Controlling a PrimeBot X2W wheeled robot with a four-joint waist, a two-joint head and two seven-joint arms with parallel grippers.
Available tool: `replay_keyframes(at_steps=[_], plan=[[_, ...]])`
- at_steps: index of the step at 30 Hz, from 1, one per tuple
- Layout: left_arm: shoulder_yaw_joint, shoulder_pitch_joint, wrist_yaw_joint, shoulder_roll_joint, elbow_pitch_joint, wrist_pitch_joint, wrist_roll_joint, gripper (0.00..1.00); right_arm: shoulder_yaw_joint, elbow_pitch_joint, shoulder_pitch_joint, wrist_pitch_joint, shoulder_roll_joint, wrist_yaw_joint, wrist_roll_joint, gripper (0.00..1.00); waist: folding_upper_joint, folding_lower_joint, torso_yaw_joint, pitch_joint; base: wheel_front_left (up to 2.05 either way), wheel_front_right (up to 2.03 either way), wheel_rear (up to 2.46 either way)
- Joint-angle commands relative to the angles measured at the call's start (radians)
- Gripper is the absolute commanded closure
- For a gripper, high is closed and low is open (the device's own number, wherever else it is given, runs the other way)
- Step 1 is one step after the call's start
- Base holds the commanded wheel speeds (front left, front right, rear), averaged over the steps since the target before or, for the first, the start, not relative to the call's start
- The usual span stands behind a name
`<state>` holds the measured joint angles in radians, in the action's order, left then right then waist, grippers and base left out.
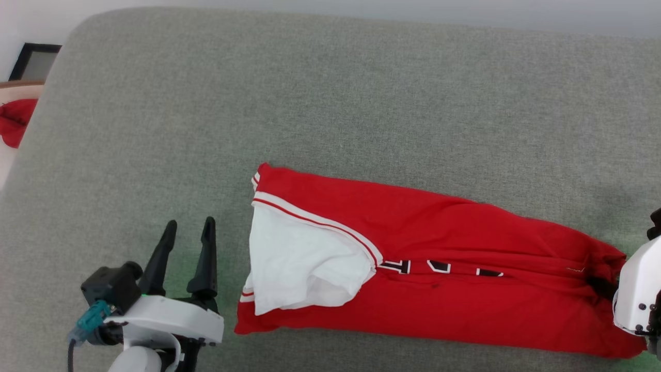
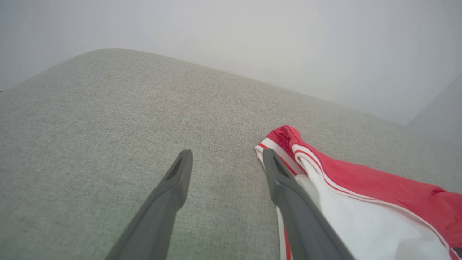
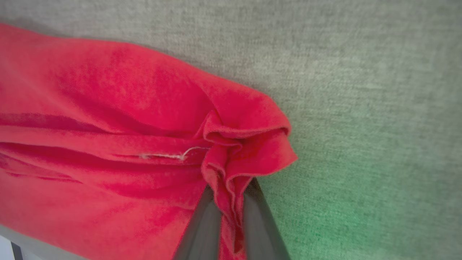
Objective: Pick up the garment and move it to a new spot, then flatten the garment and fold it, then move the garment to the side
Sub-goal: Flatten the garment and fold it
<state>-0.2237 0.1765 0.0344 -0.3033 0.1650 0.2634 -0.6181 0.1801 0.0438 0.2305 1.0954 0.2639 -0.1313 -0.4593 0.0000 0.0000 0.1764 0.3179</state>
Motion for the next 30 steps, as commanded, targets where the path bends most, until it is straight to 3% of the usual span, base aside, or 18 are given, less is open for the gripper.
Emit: replay_keyframes(at_steps=[1, 8, 24, 30], plan=[[0.010, -0.012, -0.008, 0.006, 0.003, 0.000, 0.012, 0.00, -0.023, 0.068, -0.052, 0.021, -0.035, 0.001, 0.007, 1.00, 0.0000, 0.0000, -0.004, -0.004, 0.00, 0.00, 0.00], [0.041, -0.033, -0.027, 0.021, 0.016, 0.000, 0.036, 0.00, -0.004, 0.067, -0.022, 0.006, -0.017, 0.001, 0.008, 1.00, 0.0000, 0.0000, -0.020, -0.027, 0.00, 0.00, 0.00], [0.082, -0.100, -0.046, 0.022, 0.021, 0.000, 0.057, 0.00, 0.091, 0.126, 0.045, -0.005, 0.120, 0.001, 0.044, 1.00, 0.0000, 0.0000, -0.071, -0.107, 0.00, 0.00, 0.00], [0.086, -0.122, -0.045, 0.017, 0.025, 0.000, 0.048, 0.00, 0.075, 0.118, 0.061, 0.015, 0.107, 0.001, 0.016, 1.00, 0.0000, 0.0000, -0.096, -0.136, 0.00, 0.00, 0.00]])
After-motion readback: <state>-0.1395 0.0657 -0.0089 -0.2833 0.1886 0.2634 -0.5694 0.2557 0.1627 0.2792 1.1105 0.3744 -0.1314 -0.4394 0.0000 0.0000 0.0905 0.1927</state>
